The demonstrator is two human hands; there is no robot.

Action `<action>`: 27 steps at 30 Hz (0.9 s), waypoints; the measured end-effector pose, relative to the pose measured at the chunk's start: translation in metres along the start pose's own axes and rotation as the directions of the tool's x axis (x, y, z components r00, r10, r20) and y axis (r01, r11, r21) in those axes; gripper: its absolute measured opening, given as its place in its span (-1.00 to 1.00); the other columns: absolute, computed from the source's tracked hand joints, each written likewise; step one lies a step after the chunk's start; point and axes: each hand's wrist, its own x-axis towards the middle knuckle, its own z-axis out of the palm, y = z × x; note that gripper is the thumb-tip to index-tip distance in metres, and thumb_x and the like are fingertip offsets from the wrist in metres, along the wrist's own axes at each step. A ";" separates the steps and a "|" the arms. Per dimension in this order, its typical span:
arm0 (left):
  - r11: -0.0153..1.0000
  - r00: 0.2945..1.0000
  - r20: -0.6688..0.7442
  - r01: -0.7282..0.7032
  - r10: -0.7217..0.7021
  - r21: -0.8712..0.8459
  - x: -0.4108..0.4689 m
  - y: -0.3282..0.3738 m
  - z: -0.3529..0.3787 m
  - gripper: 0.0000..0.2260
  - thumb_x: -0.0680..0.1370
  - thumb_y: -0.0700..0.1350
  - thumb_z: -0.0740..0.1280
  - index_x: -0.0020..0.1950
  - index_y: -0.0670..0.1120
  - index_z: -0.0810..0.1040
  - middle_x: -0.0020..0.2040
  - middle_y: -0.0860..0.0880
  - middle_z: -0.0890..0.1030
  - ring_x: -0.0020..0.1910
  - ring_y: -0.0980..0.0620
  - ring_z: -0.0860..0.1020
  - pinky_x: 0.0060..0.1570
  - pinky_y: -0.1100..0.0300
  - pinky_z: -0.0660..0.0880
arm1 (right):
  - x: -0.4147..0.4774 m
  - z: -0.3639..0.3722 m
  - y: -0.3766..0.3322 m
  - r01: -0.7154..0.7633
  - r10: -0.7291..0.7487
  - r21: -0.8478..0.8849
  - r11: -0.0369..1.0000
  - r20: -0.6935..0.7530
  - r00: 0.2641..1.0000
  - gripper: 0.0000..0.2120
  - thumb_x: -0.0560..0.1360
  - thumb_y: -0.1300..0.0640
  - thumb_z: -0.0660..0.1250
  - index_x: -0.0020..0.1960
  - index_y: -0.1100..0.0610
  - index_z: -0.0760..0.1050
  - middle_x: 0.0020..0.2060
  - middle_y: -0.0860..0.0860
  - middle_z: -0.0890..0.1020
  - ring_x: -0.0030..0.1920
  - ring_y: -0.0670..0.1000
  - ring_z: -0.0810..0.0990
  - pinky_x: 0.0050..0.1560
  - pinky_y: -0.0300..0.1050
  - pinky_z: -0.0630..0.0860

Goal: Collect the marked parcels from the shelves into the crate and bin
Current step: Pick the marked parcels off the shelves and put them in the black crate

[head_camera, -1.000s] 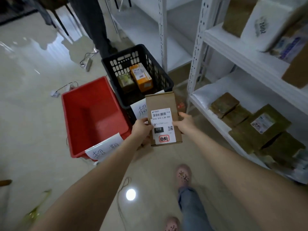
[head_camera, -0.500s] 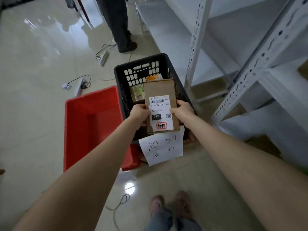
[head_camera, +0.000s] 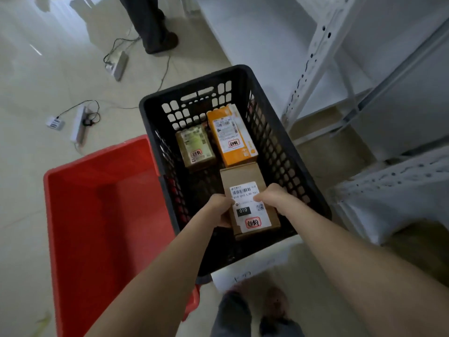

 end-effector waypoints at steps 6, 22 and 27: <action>1.000 1.000 0.004 -0.021 0.021 0.011 0.054 0.001 0.015 -0.80 0.61 -0.23 0.17 0.19 -0.14 0.49 0.04 -0.14 0.63 0.00 -0.17 0.62 -0.04 -0.08 0.57 | 0.046 0.005 -0.002 -0.031 0.028 -0.068 0.997 -0.053 0.998 -0.76 0.52 0.20 0.34 0.16 0.23 0.46 0.12 0.15 0.59 0.08 0.10 0.60 -0.01 -0.07 0.53; 0.661 0.951 -0.040 -0.182 0.306 0.728 0.079 -0.012 0.017 -0.24 0.48 -0.01 0.42 0.55 -0.02 0.07 0.42 -0.12 0.37 0.34 -0.12 0.42 0.18 0.04 0.45 | 0.081 0.020 0.012 0.079 -0.082 -0.215 0.973 -0.003 0.997 -0.29 0.38 0.05 0.46 0.44 -0.02 0.22 0.24 0.10 0.47 0.11 0.14 0.55 0.04 0.02 0.57; 0.281 0.936 -0.011 -0.094 0.352 0.955 0.040 -0.003 0.009 -0.13 0.46 0.06 0.44 0.57 0.03 -0.07 0.49 -0.10 0.21 0.40 -0.15 0.31 0.18 -0.05 0.48 | 0.041 0.009 0.011 0.169 -0.227 -0.493 0.853 -0.058 0.972 -0.30 0.45 -0.06 0.41 0.47 0.00 0.15 0.32 0.13 0.34 0.30 0.18 0.38 0.12 0.05 0.43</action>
